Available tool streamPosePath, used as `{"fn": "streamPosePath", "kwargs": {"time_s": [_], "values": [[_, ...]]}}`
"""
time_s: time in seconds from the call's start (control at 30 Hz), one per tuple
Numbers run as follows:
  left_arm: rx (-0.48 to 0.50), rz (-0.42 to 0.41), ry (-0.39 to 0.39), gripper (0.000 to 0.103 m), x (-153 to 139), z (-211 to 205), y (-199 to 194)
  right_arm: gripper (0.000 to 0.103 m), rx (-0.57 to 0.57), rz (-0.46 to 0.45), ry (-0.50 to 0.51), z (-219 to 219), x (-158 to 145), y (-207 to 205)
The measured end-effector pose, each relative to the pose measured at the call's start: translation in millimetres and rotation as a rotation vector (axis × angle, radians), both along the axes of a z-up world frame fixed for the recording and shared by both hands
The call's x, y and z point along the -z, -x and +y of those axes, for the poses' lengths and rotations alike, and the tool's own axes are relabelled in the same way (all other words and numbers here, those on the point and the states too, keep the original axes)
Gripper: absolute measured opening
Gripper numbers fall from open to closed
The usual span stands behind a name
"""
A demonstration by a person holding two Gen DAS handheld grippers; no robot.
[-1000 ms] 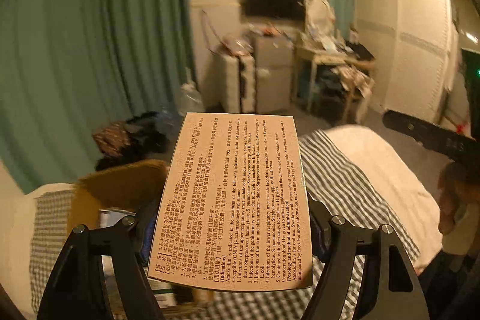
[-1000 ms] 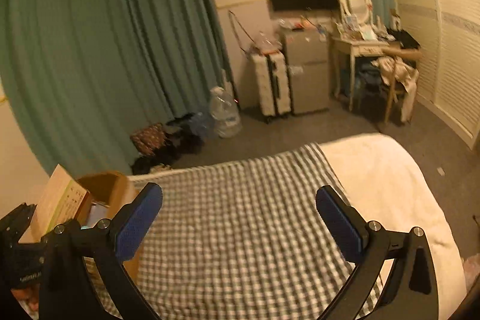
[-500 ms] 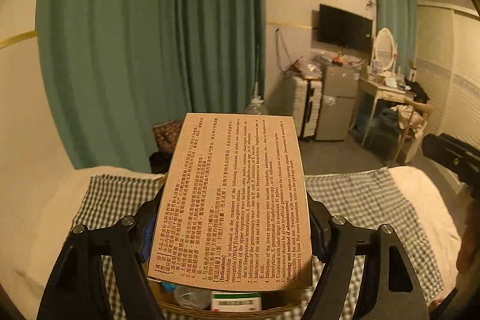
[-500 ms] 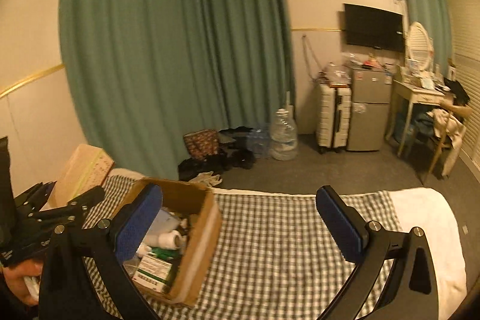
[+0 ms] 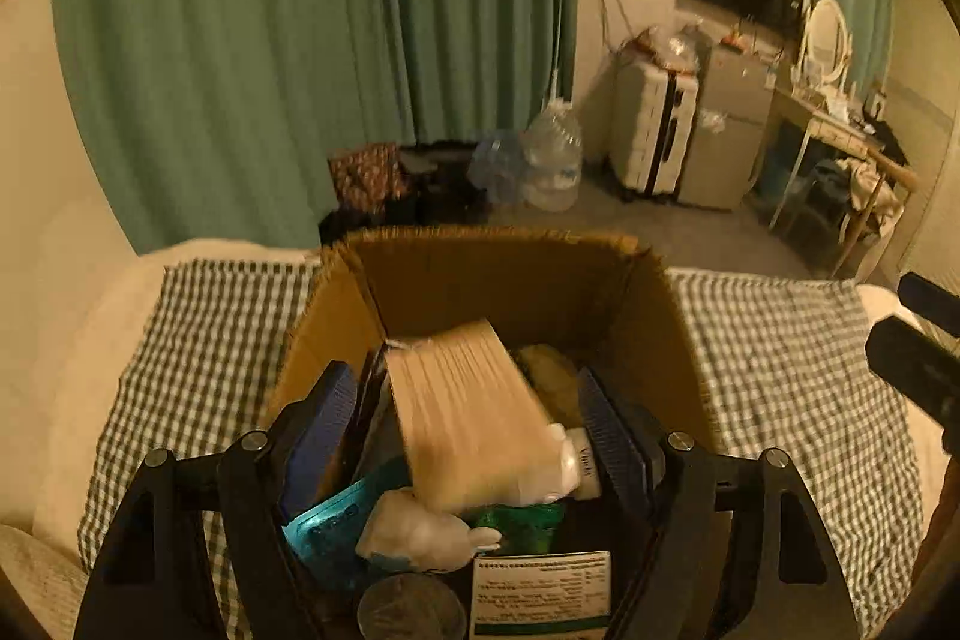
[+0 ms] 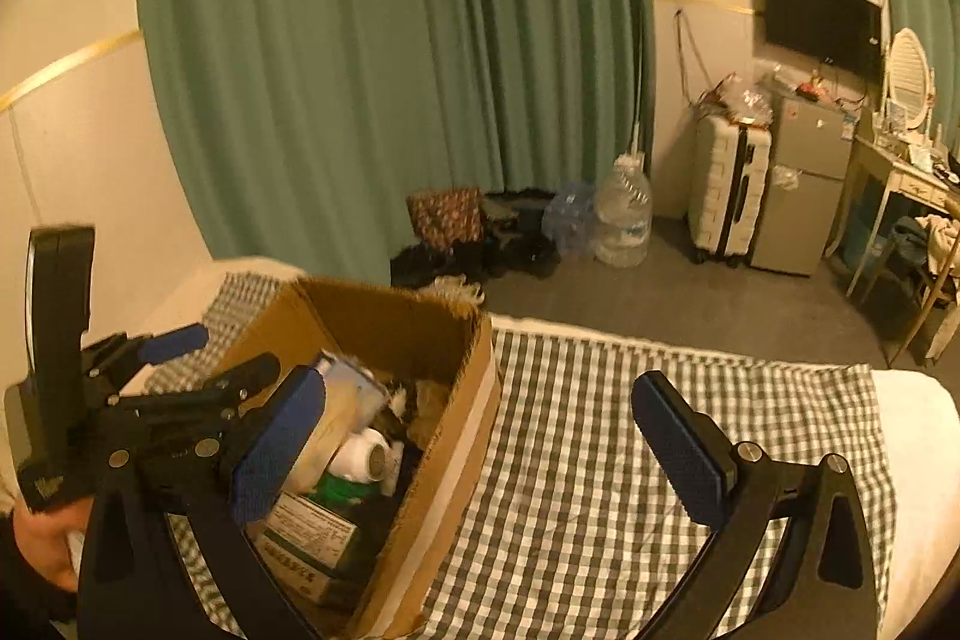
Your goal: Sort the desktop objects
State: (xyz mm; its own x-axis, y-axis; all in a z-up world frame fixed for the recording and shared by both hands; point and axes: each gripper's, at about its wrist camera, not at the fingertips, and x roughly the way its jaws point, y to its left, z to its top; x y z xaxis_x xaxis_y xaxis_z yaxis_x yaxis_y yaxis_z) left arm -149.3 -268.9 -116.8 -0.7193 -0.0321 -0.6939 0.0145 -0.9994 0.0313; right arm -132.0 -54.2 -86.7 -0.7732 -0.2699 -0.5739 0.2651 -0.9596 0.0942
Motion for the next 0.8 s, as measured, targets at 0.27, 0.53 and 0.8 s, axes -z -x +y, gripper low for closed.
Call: {"fn": "streamPosePath", "kwargs": {"time_s": [0.27,0.53,0.8], "values": [[0.021,-0.011,0.038,0.086,5,14,1,0.103,0.027,-0.095,0.047,14,36,19],[0.035,0.112,0.020,0.103,-60,47,-33,0.103,0.077,-0.024,0.060,59,-11,-12],[0.109,0.239,0.009,0.103,-144,116,-90,0.103,0.139,0.100,0.011,109,-86,-76]]}}
